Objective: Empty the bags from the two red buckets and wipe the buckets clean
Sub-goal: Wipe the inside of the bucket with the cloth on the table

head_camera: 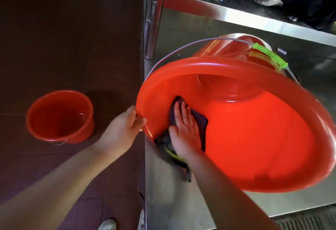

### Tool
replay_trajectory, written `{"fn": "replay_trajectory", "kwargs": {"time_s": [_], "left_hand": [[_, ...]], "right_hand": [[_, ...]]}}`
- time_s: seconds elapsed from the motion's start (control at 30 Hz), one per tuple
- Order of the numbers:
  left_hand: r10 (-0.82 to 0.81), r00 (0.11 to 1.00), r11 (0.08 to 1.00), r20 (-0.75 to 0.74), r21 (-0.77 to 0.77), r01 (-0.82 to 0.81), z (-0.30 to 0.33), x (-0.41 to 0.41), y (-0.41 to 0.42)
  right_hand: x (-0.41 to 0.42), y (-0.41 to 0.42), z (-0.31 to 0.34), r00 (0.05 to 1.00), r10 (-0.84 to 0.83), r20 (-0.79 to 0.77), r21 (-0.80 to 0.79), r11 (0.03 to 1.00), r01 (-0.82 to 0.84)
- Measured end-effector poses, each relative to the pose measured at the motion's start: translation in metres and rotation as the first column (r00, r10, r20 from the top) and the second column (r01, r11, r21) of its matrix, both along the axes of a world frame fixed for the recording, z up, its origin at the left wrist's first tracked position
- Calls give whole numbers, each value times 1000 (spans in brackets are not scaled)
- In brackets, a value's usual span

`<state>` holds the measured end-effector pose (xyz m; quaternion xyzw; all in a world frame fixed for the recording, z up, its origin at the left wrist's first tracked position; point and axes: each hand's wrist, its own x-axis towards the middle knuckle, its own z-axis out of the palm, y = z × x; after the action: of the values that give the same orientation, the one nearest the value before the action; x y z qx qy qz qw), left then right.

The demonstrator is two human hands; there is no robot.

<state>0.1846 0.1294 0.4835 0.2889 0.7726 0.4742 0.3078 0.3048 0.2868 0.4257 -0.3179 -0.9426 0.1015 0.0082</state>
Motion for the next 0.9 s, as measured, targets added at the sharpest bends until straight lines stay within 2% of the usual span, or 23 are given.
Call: {"fn": "replay_trajectory", "kwargs": {"time_s": [0.17,0.3,0.43,0.5,0.63,0.73,0.9], "left_hand": [[32,999,997,-17,69,-30,11,-13,-6],[99,992,988,-78,123,-89,1,-3,-6],[101,980,992,172,52,-111,-28,28,3],[139,970,988,199,43,-150,-39,37,7],[205,951,972,231,65,-225,-45,40,11],[236,952,965,196,69,-254,-48,40,14],[135,980,985,143,88,-149,-36,32,11]], "right_hand": [[-22,81,-1,990,-54,130,26,998,51],[-28,103,-7,980,-151,129,56,988,145],[-31,96,-7,978,-161,129,56,986,155],[-28,82,-2,980,-167,108,35,986,164],[-9,14,1,999,-41,31,-1,999,41],[14,-37,0,996,84,-3,-30,996,-84],[30,-32,-2,987,160,-32,-33,986,-161]]}}
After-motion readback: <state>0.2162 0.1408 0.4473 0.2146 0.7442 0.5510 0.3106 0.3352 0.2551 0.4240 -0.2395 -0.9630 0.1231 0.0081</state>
